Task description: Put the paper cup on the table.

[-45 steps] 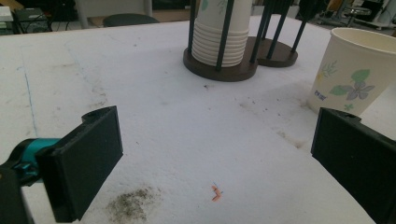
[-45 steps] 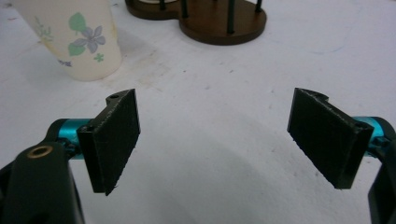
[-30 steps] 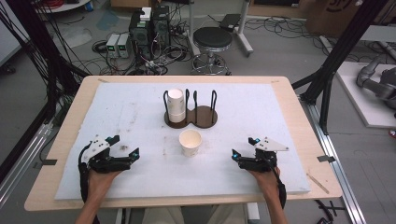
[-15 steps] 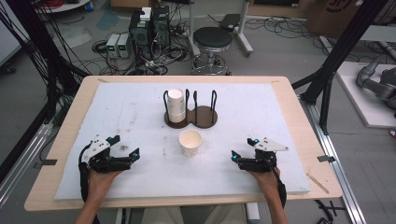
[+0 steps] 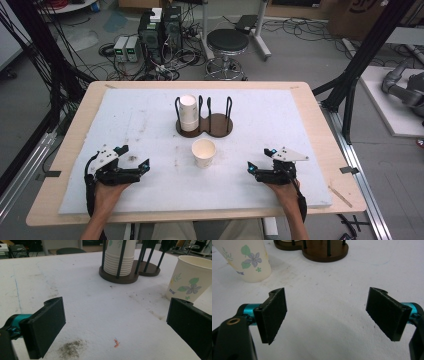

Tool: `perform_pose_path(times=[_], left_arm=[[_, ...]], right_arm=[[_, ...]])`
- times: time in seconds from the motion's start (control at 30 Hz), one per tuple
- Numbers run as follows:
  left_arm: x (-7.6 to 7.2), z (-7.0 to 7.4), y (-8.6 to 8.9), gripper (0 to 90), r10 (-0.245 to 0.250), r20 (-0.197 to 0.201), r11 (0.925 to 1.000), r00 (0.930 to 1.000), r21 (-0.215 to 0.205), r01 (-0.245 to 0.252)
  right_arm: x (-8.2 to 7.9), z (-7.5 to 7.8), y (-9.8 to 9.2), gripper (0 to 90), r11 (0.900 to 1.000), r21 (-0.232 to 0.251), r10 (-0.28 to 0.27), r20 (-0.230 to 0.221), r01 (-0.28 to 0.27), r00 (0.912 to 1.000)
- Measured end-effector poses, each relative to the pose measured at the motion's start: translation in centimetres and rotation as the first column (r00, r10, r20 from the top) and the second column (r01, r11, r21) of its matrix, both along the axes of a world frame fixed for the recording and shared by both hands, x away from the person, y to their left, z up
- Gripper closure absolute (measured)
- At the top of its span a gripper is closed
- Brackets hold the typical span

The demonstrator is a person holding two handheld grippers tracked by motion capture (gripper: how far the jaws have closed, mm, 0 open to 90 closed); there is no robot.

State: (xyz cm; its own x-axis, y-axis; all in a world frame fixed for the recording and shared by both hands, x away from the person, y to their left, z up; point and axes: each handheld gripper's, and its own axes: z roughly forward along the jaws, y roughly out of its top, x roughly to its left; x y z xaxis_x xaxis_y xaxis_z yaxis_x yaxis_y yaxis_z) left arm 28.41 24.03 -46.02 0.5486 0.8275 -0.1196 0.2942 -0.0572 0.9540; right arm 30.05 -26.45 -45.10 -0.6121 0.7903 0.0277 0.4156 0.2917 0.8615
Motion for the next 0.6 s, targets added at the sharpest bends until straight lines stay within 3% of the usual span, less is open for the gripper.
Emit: perform_pose_path(times=[0.4, 0.6], left_arm=[[0.10, 0.00, -0.03, 2.0, -0.008, -0.010, 1.0000, 0.9999, -0.001, 0.008], [0.27, 0.02, -0.13, 2.0, 0.001, -0.024, 1.0000, 0.9997, 0.008, -0.001]], right_arm=[[0.09, -0.03, 0.09, 17.4, 1.000, -0.011, 0.023, -0.003, -0.023, 0.9997], [0.29, -0.03, 0.10, 17.5, 1.000, -0.008, 0.021, -0.029, -0.021, 0.9994]])
